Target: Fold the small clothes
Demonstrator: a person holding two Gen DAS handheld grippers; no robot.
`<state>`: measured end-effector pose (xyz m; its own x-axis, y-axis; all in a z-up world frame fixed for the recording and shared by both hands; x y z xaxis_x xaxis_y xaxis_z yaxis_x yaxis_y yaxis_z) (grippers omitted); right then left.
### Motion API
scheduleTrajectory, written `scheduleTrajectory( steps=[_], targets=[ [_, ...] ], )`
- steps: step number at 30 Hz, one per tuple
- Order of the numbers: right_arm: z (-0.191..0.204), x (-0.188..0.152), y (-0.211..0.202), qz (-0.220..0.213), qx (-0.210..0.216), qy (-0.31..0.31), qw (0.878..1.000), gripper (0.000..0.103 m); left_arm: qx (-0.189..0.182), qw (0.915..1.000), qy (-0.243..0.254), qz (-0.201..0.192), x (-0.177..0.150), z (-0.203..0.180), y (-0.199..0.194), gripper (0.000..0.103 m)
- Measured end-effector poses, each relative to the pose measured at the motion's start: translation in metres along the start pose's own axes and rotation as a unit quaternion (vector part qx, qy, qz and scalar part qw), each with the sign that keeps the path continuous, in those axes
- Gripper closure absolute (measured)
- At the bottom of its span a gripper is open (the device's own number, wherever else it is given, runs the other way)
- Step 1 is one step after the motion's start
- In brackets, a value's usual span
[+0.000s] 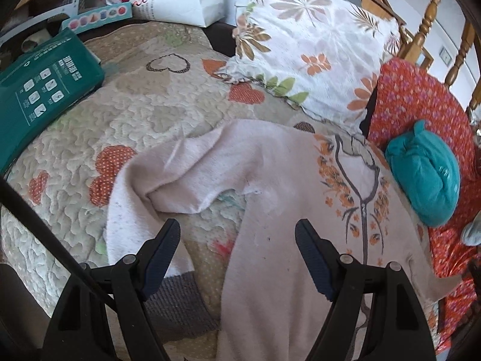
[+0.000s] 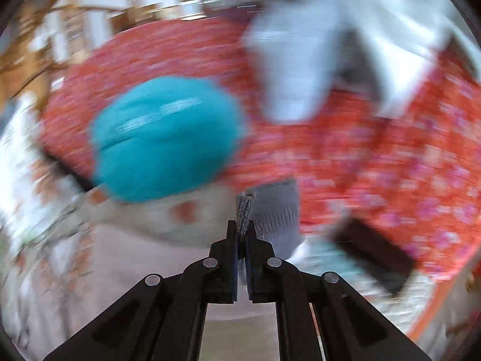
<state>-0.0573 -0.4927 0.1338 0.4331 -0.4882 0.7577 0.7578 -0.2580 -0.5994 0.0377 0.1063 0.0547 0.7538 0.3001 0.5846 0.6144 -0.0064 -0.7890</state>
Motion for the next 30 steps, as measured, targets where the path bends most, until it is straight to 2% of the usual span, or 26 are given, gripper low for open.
scheduleTrajectory(
  steps=[2,4,5,8,11,14,20,25,27,30],
  targets=[
    [0.057,-0.007,0.013,0.019,0.056,-0.034,0.998,0.098,-0.004,1.0000,-0.006,-0.002,0.004,0.006,-0.003,0.025],
    [0.122,-0.022,0.024,0.044,0.122,-0.066,0.989,0.098,-0.004,0.9998,-0.017,-0.010,0.012,0.019,-0.009,0.025],
    [0.157,-0.035,0.029,0.061,0.158,-0.081,0.982,0.098,-0.002,0.9997,-0.022,-0.013,0.015,0.025,-0.011,0.025],
    [0.240,-0.068,0.044,0.102,0.231,-0.122,0.960,0.098,0.011,0.9985,-0.048,-0.024,0.027,0.049,-0.015,0.025],
    [0.308,-0.100,0.057,0.138,0.279,-0.152,0.938,0.098,0.026,0.9962,-0.079,-0.024,0.036,0.079,-0.016,0.025],
    [0.369,-0.141,0.066,0.168,0.294,-0.197,0.920,0.098,0.041,0.9937,-0.101,-0.024,0.043,0.106,-0.017,0.024],
    [0.433,-0.210,0.094,0.221,0.291,-0.249,0.897,0.098,0.032,0.9906,-0.132,-0.014,0.049,0.131,-0.014,0.024],
    [0.455,-0.255,0.110,0.261,0.291,-0.279,0.877,0.098,0.045,0.9897,-0.134,-0.023,0.055,0.137,-0.015,0.024],
    [0.458,-0.266,0.111,0.272,0.293,-0.296,0.868,0.095,0.051,0.9885,-0.140,-0.026,0.056,0.143,-0.015,0.024],
    [0.460,-0.267,0.095,0.271,0.321,-0.289,0.860,0.091,0.065,0.9839,-0.164,-0.030,0.058,0.158,-0.016,0.024]
  ],
)
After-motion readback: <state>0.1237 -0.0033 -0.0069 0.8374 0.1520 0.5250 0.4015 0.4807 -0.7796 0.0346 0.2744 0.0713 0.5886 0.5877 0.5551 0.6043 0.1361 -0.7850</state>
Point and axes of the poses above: each gripper's, at about its wrist camera, not at the fingertips, and y roughly the way its jaws point, z to its left, x to its top, the point moved 4 cm from there along y, roughly the way its jaws point, and after that the axes turned 10 degrees about x, right-handed, at the moved point
